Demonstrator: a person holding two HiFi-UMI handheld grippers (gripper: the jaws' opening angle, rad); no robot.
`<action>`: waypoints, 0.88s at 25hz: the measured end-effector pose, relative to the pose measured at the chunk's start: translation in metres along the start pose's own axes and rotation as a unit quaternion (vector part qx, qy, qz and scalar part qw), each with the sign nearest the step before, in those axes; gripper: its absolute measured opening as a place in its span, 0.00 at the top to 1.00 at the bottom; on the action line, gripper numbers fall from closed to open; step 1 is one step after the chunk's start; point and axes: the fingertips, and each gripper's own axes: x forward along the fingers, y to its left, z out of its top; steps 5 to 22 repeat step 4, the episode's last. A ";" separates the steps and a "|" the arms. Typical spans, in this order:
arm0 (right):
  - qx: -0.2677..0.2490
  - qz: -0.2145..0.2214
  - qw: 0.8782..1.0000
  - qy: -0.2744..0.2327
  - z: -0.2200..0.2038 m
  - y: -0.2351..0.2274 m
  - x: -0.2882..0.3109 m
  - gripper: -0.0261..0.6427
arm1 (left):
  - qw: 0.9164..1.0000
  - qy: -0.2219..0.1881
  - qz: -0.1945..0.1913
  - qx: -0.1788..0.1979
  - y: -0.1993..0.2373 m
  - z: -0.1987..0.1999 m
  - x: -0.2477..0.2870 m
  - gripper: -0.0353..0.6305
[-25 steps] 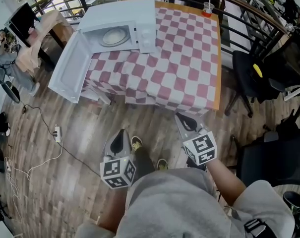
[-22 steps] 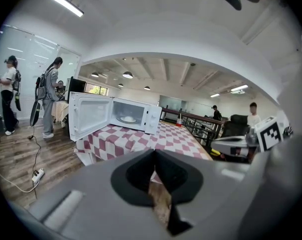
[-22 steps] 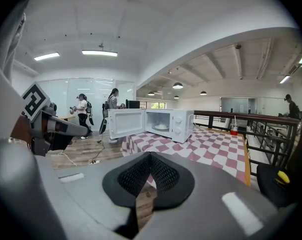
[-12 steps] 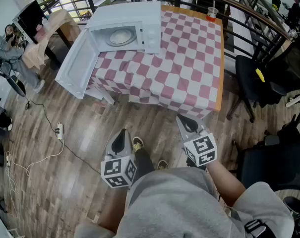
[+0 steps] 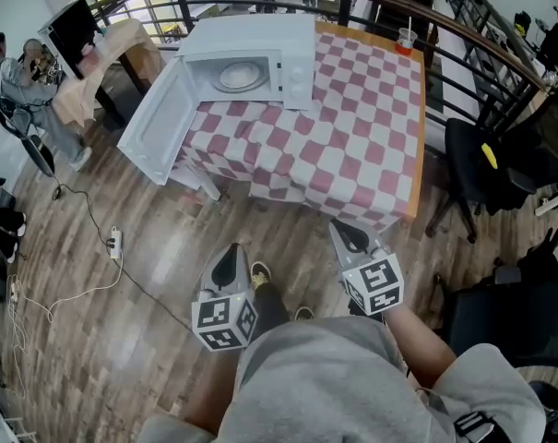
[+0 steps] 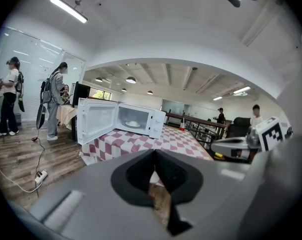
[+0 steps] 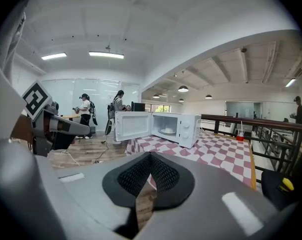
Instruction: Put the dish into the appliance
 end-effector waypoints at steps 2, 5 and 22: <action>-0.002 0.001 1.000 -0.002 0.003 0.001 0.002 0.96 | 1.000 -0.002 0.000 0.000 0.003 0.001 0.000 0.93; -0.005 0.001 1.000 -0.005 0.006 0.003 0.005 0.96 | 1.000 -0.004 0.001 0.000 0.005 0.003 0.000 0.93; -0.005 0.001 1.000 -0.005 0.006 0.003 0.005 0.96 | 1.000 -0.004 0.001 0.000 0.005 0.003 0.000 0.93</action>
